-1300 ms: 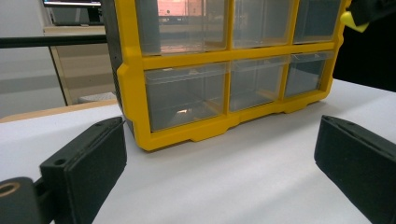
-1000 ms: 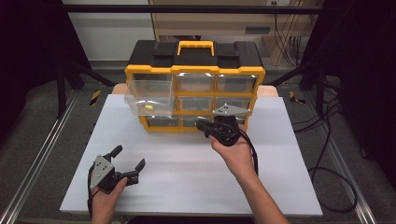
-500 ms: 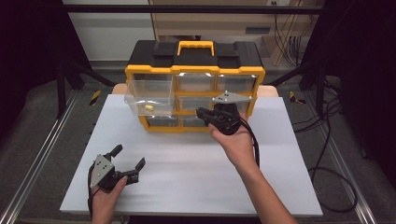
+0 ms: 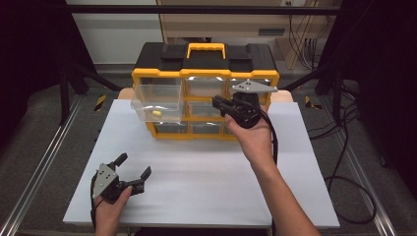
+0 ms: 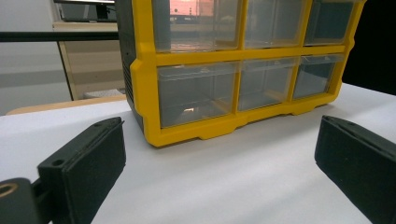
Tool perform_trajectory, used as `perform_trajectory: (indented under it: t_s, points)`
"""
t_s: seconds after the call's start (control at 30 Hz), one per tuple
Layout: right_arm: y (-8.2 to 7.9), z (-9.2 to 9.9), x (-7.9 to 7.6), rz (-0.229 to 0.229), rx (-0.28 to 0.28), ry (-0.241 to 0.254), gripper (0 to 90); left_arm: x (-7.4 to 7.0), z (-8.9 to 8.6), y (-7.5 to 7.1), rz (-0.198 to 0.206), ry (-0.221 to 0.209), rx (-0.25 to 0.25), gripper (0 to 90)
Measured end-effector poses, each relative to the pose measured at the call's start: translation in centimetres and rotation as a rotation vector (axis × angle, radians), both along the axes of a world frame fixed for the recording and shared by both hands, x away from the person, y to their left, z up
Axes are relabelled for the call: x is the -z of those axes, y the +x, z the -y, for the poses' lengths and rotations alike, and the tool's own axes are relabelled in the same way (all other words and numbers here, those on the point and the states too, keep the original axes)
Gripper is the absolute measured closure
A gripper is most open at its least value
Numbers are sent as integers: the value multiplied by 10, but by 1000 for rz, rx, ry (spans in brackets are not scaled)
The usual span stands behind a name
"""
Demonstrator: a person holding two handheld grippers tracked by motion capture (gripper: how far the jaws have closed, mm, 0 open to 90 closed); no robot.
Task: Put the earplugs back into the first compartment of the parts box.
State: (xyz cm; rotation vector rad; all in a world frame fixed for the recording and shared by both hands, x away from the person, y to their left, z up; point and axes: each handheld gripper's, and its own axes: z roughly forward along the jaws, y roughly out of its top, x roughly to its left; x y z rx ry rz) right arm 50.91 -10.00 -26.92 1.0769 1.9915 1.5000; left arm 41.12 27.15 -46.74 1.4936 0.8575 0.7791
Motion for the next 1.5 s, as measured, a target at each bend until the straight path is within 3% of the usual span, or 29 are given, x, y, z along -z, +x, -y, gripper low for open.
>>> perform_trajectory:
  t_s: [0.2,0.4,0.73,0.97,1.1,1.5]
  points:
    - [3,-1,-15,19,0,-7,836,0,4,1,-4,4,12,19]
    - [8,-3,-31,39,-4,19,836,0,5,-1,-4,18,18,19]
    - [26,-30,-59,75,-34,-2,835,0,3,1,-12,11,13,19]
    - [36,-49,-63,62,-49,3,834,1,4,1,-18,7,15,19]
    - [33,-56,-65,65,-59,14,833,2,4,1,-20,6,16,19]
    - [32,-69,-73,72,-98,-18,828,2,6,1,-22,11,18,19]
